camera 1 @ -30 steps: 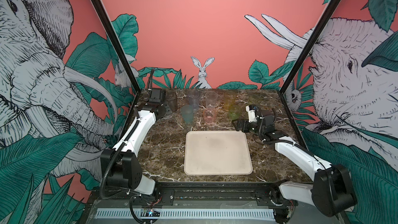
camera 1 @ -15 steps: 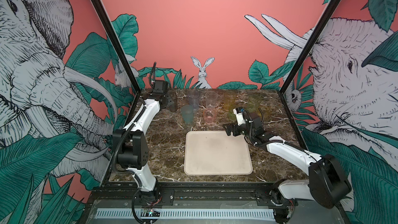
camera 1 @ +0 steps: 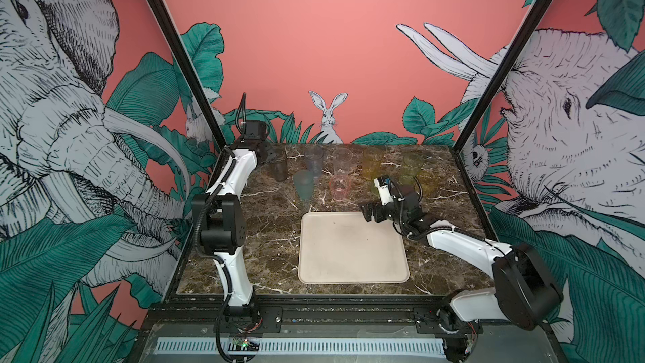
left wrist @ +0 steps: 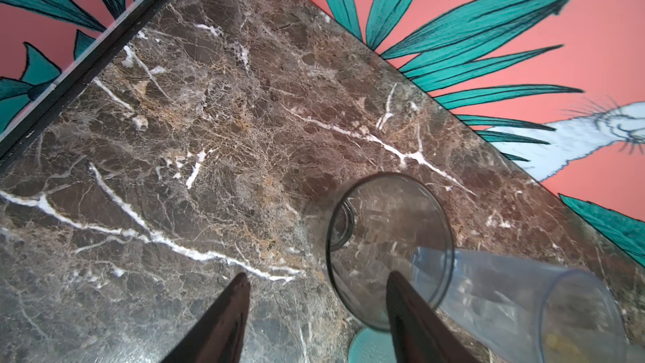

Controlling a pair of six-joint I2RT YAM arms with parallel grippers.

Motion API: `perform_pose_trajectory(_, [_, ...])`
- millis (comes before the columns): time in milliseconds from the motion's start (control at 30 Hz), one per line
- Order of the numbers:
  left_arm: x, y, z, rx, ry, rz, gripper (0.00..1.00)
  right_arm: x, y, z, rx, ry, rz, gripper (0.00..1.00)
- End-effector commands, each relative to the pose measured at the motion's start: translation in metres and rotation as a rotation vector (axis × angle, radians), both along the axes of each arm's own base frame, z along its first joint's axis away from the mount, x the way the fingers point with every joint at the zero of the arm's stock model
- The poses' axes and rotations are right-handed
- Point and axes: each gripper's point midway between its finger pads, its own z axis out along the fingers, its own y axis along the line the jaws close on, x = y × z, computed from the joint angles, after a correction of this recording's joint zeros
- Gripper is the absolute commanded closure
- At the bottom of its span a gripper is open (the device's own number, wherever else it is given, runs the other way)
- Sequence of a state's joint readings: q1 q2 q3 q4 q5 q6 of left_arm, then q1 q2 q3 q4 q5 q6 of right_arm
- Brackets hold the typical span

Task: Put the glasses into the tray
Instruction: 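Lower the left gripper over the dark grey glass while the right gripper hovers, then close the left gripper on the dark grey glass rim and lift it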

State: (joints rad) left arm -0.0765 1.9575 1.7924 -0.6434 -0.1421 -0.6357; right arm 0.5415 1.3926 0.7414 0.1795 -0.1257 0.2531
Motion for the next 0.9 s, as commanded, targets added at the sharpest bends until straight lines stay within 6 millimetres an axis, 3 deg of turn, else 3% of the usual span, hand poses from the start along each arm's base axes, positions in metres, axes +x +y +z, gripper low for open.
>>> perform_pose_trajectory(0, [0.0,0.001,0.005,-0.012,0.023,-0.001,0.38,0.005,0.005,0.006,0.004,-0.038,0.008,0.01])
perform_pose_trajectory(367, [0.006,-0.005,-0.018,-0.016,0.078,-0.05,0.46,0.009,0.003,-0.005,-0.024,0.003,-0.015,0.01])
perform_pose_trajectory(633, [0.004,-0.004,-0.028,-0.01,0.092,-0.06,0.62,0.01,0.002,-0.009,-0.042,0.024,-0.027,0.01])
perform_pose_trajectory(867, [0.003,-0.004,-0.033,-0.017,0.1,-0.063,0.7,0.011,0.003,-0.01,-0.04,0.033,-0.027,0.01])
